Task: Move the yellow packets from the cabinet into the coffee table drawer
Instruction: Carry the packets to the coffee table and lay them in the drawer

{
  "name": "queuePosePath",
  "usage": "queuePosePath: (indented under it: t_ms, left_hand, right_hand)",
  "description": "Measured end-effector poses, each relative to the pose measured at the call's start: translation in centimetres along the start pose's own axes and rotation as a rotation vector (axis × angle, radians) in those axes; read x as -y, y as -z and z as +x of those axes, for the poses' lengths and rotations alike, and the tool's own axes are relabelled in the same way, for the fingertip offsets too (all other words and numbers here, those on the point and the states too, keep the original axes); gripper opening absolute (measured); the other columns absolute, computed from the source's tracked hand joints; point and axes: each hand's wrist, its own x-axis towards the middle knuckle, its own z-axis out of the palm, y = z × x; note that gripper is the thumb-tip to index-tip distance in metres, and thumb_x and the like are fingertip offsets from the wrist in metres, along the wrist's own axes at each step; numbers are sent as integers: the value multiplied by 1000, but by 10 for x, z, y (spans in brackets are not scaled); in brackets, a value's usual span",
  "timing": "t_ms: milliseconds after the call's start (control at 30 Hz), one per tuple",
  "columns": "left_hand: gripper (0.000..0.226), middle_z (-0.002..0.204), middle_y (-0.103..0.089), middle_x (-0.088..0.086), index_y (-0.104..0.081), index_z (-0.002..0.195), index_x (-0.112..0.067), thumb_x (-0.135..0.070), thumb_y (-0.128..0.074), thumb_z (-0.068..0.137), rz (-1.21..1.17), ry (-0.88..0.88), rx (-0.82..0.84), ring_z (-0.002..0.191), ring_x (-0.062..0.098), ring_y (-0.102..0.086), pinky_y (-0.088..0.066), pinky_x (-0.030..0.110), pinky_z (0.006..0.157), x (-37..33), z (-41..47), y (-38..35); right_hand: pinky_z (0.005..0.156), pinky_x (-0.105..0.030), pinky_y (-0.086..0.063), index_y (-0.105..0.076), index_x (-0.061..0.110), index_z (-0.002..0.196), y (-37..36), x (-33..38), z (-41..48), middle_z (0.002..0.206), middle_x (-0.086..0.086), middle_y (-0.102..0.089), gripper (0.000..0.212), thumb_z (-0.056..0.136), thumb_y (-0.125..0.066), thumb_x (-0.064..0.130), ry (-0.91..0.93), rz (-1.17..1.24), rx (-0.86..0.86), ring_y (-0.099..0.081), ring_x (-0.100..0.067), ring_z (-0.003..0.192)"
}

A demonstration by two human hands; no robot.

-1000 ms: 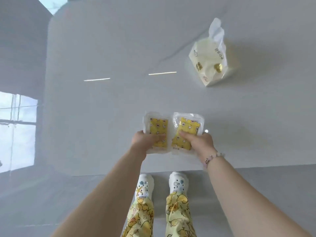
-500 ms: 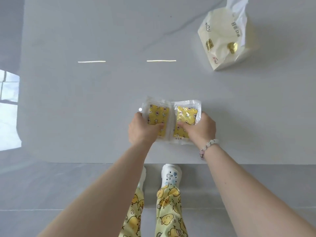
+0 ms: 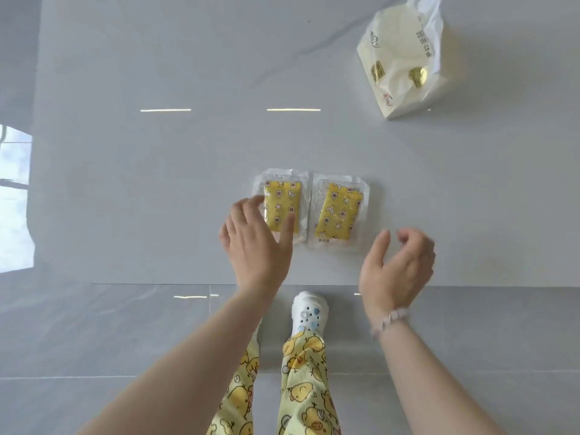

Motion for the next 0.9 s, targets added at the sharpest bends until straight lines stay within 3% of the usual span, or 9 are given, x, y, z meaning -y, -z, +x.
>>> queuePosePath:
  t_ms: [67,133,200,267,333,433,600,767,900]
  left_hand:
    - [20,95,-58,1,-54,101,-17,-31,-49,87,32,-460,53,89,18,-50,-31,29,82,10,-40,1]
    - [14,86,-57,-4,-56,92,-20,-24,-52,78,108,-770,390,72,14,-54,-34,23,68,26,-80,-2]
    - [34,104,-57,-3,-60,110,-19,-17,-59,76,237,-771,781,76,15,-61,-41,23,68,33,-100,-9]
    - [56,142,-38,2,-35,142,-15,-11,-48,87,309,-692,896,100,23,-59,-43,32,81,39,-99,-24]
    - [65,151,-23,1,-17,149,-17,-8,-40,89,367,-668,846,115,25,-51,-41,34,88,35,-88,-37]
    - [63,140,-44,3,-35,143,-17,-8,-49,83,395,-739,680,119,28,-50,-45,32,85,40,-73,-65]
    - [65,82,-70,-2,-72,97,-18,-6,-75,33,274,-830,594,59,19,-65,-43,19,43,54,-81,-107]
    - [61,84,-70,-1,-69,96,-19,-10,-72,36,133,-878,452,68,20,-65,-47,24,57,81,-97,-142]
    - [57,103,-67,-3,-37,137,-17,-15,-40,80,57,-860,270,102,20,-62,-46,25,84,117,-102,-181]
  right_hand:
    - [67,-30,-37,-57,2,90,23,-32,-47,88,-14,-62,26,85,-48,25,171,-110,119,-57,-29,83]
    - [64,-34,-50,-62,6,91,35,-62,-84,90,-11,-65,24,72,-65,21,340,-315,350,-64,-29,82]
    - [62,-35,-55,-68,9,95,27,-77,-91,97,-8,-68,54,44,-85,13,438,-419,573,-68,-27,87]
    - [62,-35,-56,-70,9,89,8,-78,-76,94,-6,-69,59,33,-88,14,467,-455,612,-68,-26,85]
    - [63,-37,-57,-69,8,75,-7,-79,-61,78,-8,-69,48,32,-88,16,501,-485,606,-68,-29,75]
    - [64,-39,-57,-69,5,70,-25,-91,-53,69,-11,-67,47,28,-86,18,571,-569,614,-68,-30,68]
    - [71,-41,-58,-71,1,86,-46,-128,-61,81,-14,-70,55,35,-85,16,620,-560,599,-69,-32,78]
    - [77,-41,-57,-72,6,93,-70,-163,-87,90,-11,-70,41,55,-65,17,697,-551,527,-66,-31,86]
    - [94,-33,-39,-68,4,86,-93,-191,-92,92,-16,-64,40,60,-40,16,813,-295,234,-58,-34,92]
